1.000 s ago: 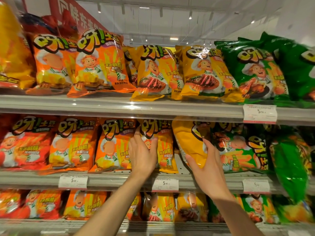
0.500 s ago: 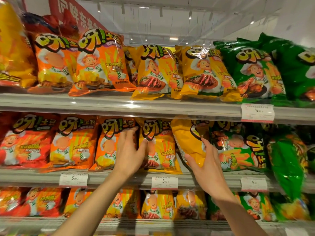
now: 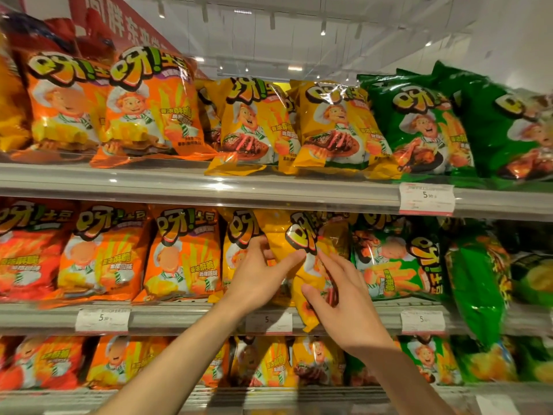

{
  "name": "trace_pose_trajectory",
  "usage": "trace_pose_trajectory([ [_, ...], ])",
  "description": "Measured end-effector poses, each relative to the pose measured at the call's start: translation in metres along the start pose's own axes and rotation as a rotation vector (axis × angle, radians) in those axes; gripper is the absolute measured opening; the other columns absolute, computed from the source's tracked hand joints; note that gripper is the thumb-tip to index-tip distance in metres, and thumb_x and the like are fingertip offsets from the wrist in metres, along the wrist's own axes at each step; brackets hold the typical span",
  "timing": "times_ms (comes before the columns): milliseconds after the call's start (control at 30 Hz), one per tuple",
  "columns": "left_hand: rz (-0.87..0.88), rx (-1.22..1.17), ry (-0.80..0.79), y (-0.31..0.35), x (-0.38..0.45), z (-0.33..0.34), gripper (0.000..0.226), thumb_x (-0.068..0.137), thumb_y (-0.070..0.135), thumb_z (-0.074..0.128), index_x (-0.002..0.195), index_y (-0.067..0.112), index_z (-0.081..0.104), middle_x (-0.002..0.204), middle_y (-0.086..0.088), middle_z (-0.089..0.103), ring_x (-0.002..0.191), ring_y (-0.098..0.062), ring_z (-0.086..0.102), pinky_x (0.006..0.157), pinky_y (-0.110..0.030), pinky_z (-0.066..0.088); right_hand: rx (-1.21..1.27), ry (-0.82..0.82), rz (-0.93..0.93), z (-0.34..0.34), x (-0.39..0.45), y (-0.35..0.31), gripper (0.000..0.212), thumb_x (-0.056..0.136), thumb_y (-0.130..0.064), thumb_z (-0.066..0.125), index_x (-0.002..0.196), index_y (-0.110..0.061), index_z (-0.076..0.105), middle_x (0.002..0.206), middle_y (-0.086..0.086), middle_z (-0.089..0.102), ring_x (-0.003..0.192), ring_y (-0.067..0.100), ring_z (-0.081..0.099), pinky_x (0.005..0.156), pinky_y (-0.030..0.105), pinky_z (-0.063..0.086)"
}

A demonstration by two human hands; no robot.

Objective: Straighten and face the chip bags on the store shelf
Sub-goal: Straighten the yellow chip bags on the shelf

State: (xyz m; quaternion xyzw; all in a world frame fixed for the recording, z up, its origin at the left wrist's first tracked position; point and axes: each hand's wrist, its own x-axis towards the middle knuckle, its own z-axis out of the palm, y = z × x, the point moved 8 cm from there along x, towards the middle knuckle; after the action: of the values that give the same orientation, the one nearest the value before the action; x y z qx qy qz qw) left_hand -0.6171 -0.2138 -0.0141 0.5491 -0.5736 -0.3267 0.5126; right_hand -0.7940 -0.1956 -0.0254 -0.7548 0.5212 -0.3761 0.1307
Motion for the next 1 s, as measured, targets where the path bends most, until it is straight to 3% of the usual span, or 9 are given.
trace_pose_trajectory([
  [67, 0.014, 0.041, 0.039, -0.001, 0.003, 0.003, 0.076, 0.062, 0.071, 0.077, 0.118, 0.033, 0.044, 0.103, 0.011, 0.071, 0.098, -0.008, 0.068, 0.089, -0.039, 0.056, 0.031, 0.001, -0.020, -0.005, -0.001, 0.000, 0.059, 0.097, -0.052, 0.050, 0.152, -0.047, 0.027, 0.154, -0.024, 0.021, 0.144, -0.002, 0.014, 0.115, 0.024, 0.017],
  [267, 0.022, -0.002, 0.061, -0.002, 0.004, 0.004, 0.059, 0.074, 0.050, 0.081, 0.117, 0.030, 0.047, 0.099, 0.008, 0.073, 0.094, -0.008, 0.069, 0.087, -0.038, 0.057, 0.119, 0.018, -0.033, -0.020, 0.002, 0.008, 0.042, 0.100, -0.048, 0.047, 0.142, -0.041, 0.045, 0.141, -0.027, 0.038, 0.130, -0.013, 0.031, 0.117, 0.029, 0.029],
  [400, 0.001, -0.087, 0.017, 0.000, 0.001, -0.001, 0.047, 0.082, 0.038, 0.078, 0.118, 0.030, 0.049, 0.104, 0.008, 0.072, 0.091, -0.006, 0.070, 0.071, -0.022, 0.053, 0.131, -0.060, 0.011, -0.025, 0.009, 0.015, 0.078, 0.085, -0.072, 0.051, 0.152, -0.043, 0.024, 0.148, -0.026, 0.029, 0.132, -0.007, 0.028, 0.109, 0.025, 0.028],
  [533, 0.032, -0.097, -0.020, 0.004, 0.002, -0.001, 0.042, 0.087, 0.033, 0.074, 0.121, 0.031, 0.050, 0.108, 0.009, 0.072, 0.096, -0.006, 0.070, 0.073, -0.022, 0.055, 0.156, -0.157, 0.013, -0.004, 0.011, 0.010, 0.110, 0.070, -0.081, 0.061, 0.155, -0.047, 0.000, 0.159, -0.025, 0.011, 0.142, -0.003, 0.018, 0.115, 0.030, 0.024],
  [633, 0.035, -0.116, -0.033, 0.007, 0.005, -0.001, 0.037, 0.090, 0.028, 0.071, 0.120, 0.034, 0.049, 0.110, 0.007, 0.072, 0.091, -0.003, 0.070, 0.062, -0.012, 0.053, 0.193, -0.085, 0.032, 0.001, 0.012, 0.012, 0.109, 0.073, -0.072, 0.068, 0.155, -0.047, 0.000, 0.158, -0.025, 0.012, 0.136, -0.006, 0.017, 0.113, 0.028, 0.024],
  [733, 0.065, -0.114, -0.045, 0.008, 0.006, -0.003, 0.052, 0.092, 0.025, 0.069, 0.139, 0.020, 0.045, 0.118, 0.006, 0.069, 0.090, 0.004, 0.069, 0.065, -0.011, 0.051, 0.248, -0.012, 0.077, 0.001, 0.012, 0.017, 0.107, 0.074, -0.070, 0.070, 0.155, -0.045, 0.005, 0.159, -0.023, 0.015, 0.141, -0.002, 0.019, 0.114, 0.029, 0.025],
  [833, 0.212, 0.160, 0.079, 0.011, 0.000, -0.019, 0.053, 0.094, 0.034, 0.064, 0.142, 0.026, 0.042, 0.123, 0.013, 0.057, 0.103, 0.007, 0.059, 0.089, -0.022, 0.049, 0.258, 0.082, 0.130, 0.000, 0.013, 0.022, 0.106, 0.075, -0.068, 0.070, 0.156, -0.042, 0.006, 0.161, -0.018, 0.014, 0.148, 0.008, 0.015, 0.117, 0.036, 0.024],
  [933, 0.472, 0.556, 0.317, 0.011, -0.007, -0.039, 0.046, 0.093, 0.042, 0.057, 0.135, 0.024, 0.052, 0.127, 0.002, 0.049, 0.122, -0.016, 0.045, 0.101, -0.040, 0.043, 0.230, 0.223, 0.174, 0.000, 0.013, 0.023, 0.103, 0.077, -0.069, 0.067, 0.156, -0.037, 0.009, 0.160, -0.010, 0.016, 0.148, 0.014, 0.015, 0.116, 0.039, 0.023],
  [1000, 0.488, 0.753, 0.374, 0.001, -0.005, -0.043, 0.050, 0.090, 0.049, 0.051, 0.133, 0.023, 0.054, 0.134, -0.010, 0.047, 0.130, -0.028, 0.040, 0.101, -0.050, 0.041, 0.151, 0.298, 0.194, 0.005, 0.014, 0.022, 0.103, 0.078, -0.071, 0.064, 0.156, -0.032, 0.010, 0.159, -0.002, 0.018, 0.147, 0.020, 0.016, 0.117, 0.044, 0.023],
])
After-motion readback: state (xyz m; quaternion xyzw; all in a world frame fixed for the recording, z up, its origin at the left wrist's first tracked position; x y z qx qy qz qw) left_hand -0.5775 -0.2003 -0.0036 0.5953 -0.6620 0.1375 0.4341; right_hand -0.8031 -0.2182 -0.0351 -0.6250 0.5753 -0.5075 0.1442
